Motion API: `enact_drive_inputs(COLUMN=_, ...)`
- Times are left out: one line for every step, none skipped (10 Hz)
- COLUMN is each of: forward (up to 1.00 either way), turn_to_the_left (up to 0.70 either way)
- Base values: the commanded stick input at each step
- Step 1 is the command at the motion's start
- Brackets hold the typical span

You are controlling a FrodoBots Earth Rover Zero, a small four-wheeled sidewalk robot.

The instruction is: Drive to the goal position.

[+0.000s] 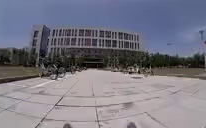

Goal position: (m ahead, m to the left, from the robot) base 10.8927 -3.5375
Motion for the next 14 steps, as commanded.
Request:
enact_drive_inputs(forward=0.45, turn_to_the_left=0.0)
enact_drive_inputs(forward=0.45, turn_to_the_left=0.0)
enact_drive_inputs(forward=0.45, turn_to_the_left=0.0)
enact_drive_inputs(forward=0.45, turn_to_the_left=0.0)
enact_drive_inputs(forward=0.45, turn_to_the_left=0.0)
enact_drive_inputs(forward=0.45, turn_to_the_left=0.0)
enact_drive_inputs(forward=0.45, turn_to_the_left=0.0)
enact_drive_inputs(forward=0.45, turn_to_the_left=0.0)
enact_drive_inputs(forward=0.45, turn_to_the_left=0.0)
enact_drive_inputs(forward=0.45, turn_to_the_left=0.0)
enact_drive_inputs(forward=0.45, turn_to_the_left=0.0)
enact_drive_inputs(forward=0.45, turn_to_the_left=0.0)
enact_drive_inputs(forward=0.45, turn_to_the_left=0.0)
enact_drive_inputs(forward=0.45, turn_to_the_left=0.0)
